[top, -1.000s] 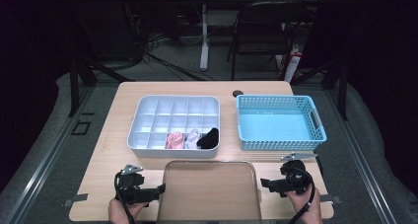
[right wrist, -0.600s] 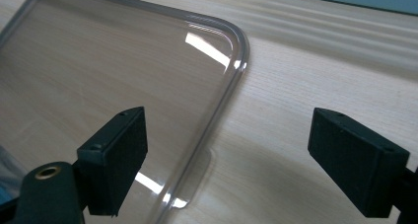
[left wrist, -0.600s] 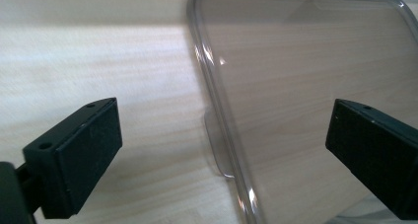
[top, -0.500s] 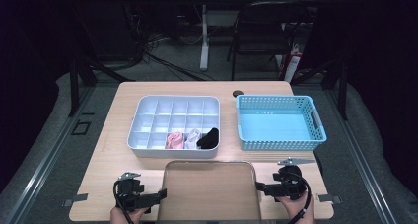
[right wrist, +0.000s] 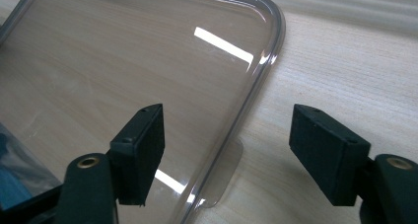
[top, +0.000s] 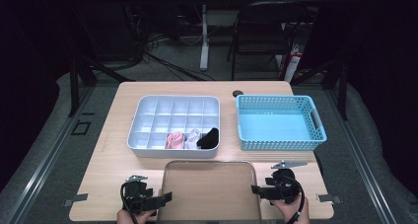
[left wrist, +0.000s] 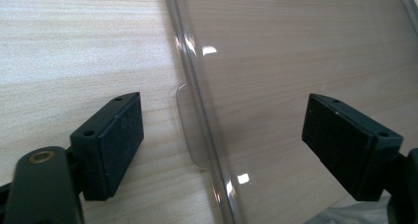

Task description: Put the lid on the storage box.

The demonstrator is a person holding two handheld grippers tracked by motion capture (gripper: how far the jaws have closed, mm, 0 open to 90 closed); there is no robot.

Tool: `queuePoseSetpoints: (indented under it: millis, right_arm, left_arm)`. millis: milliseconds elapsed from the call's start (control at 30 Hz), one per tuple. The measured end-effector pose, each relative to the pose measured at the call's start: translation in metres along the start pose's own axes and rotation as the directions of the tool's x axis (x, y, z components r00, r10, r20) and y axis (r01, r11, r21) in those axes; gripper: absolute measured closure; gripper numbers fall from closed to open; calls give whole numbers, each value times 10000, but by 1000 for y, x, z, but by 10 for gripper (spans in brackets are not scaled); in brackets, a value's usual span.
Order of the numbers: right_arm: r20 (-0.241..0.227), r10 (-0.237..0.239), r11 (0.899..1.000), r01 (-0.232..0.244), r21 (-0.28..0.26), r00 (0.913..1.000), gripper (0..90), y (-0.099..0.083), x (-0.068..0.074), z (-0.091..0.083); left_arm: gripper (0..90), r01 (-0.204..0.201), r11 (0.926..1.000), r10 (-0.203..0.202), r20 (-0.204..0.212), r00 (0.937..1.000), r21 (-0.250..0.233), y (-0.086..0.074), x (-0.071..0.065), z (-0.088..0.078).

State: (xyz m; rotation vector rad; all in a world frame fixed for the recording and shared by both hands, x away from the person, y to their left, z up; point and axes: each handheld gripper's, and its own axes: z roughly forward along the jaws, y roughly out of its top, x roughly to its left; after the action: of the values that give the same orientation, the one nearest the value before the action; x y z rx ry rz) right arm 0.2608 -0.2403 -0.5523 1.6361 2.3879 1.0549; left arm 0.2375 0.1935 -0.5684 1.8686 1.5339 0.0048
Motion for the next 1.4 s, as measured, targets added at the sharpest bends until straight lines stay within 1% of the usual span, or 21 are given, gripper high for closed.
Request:
queuePoseSetpoints:
  millis: [133, 167, 300, 467, 500, 533, 667, 700, 767, 867, 900, 933, 967, 1000, 1033, 1067, 1233, 1300, 1333, 1367, 1400]
  right_arm:
    - [55, 19, 9998, -20, 177, 10000, 366, 0, 1, 4]
    - [37, 21, 9998, -22, 213, 10000, 379, 0, 2, 5]
    - [73, 138, 9990, -141, 431, 9999, 437, 0, 1, 9]
    - [106, 275, 9984, -280, 499, 9996, 462, 0, 0, 12]
    - [76, 314, 9982, -318, 516, 9995, 464, -1, 0, 12]
    - [109, 385, 9978, -390, 531, 9992, 476, -1, 0, 13]
    - [86, 458, 9977, -462, 488, 9989, 506, -1, -2, 13]
    - [98, 554, 9977, -558, 395, 9984, 514, -1, -2, 14]
    - [70, 582, 9976, -584, 377, 9983, 531, -1, -2, 14]
    - [-37, 693, 9971, -691, 330, 9976, 578, -1, -2, 15]
    - [-82, 728, 9968, -725, 327, 9973, 600, -2, -2, 15]
    - [-170, 828, 9962, -823, 268, 9964, 622, -2, -3, 16]
    - [-192, 958, 9953, -954, 184, 9952, 645, -3, -4, 16]
    - [-142, 1007, 9948, -1006, 130, 9948, 668, -4, -4, 16]
    - [-92, 1022, 9947, -1022, 85, 9947, 687, -4, -5, 16]
    - [-58, 1111, 9938, -1111, 56, 9938, 707, -4, -5, 16]
    - [-60, 1226, 9924, -1225, 55, 9924, 718, -5, -7, 16]
    - [-23, 1252, 9921, -1252, 25, 9921, 719, -5, -6, 16]
    - [-24, 1251, 9921, -1251, 19, 9921, 720, -5, -6, 16]
    - [-21, 1242, 9923, -1242, 8, 9923, 721, -5, -7, 16]
    - [-18, 1245, 9922, -1245, 16, 9922, 721, -5, -6, 16]
  left_arm:
    - [188, 146, 9999, -146, -16, 9999, -35, -1, -1, 0]
    - [193, 125, 9999, -125, -87, 9999, -65, -1, -2, 0]
    - [229, 204, 9997, -205, -27, 9998, -152, -4, -2, -1]
    - [281, 560, 9979, -561, -10, 9984, -337, -11, -5, -3]
    - [290, 699, 9968, -697, 69, 9975, -394, -12, -5, -3]
    - [298, 745, 9963, -742, 93, 9972, -437, -14, -6, -4]
    - [344, 1027, 9930, -1013, 263, 9945, -577, -19, -7, -4]
    - [344, 1113, 9921, -1097, 313, 9935, -576, -19, -7, -5]
    - [357, 1208, 9908, -1187, 373, 9922, -605, -20, -6, -5]
    - [359, 1223, 9906, -1201, 383, 9920, -619, -20, -6, -5]
    - [361, 1283, 9896, -1255, 451, 9911, -654, -20, -6, -4]
    - [369, 1207, 9908, -1185, 391, 9922, -615, -20, -6, -4]
    - [369, 1232, 9903, -1207, 401, 9919, -647, -20, -6, -4]
    - [370, 1310, 9891, -1283, 425, 9908, -673, -20, -6, -4]
    - [377, 1247, 9900, -1221, 416, 9916, -653, -20, -5, -4]
    - [378, 1328, 9888, -1301, 427, 9906, -678, -20, -5, -4]
    - [405, 1368, 9877, -1349, 302, 9904, -762, -19, -5, -3]
    - [421, 1468, 9862, -1450, 291, 9890, -769, -19, -5, -3]
    - [431, 1578, 9841, -1557, 325, 9873, -814, -19, -4, -4]
    - [448, 1581, 9839, -1561, 310, 9873, -838, -19, -2, -4]
    - [462, 1738, 9809, -1711, 373, 9845, -877, -19, -2, -4]
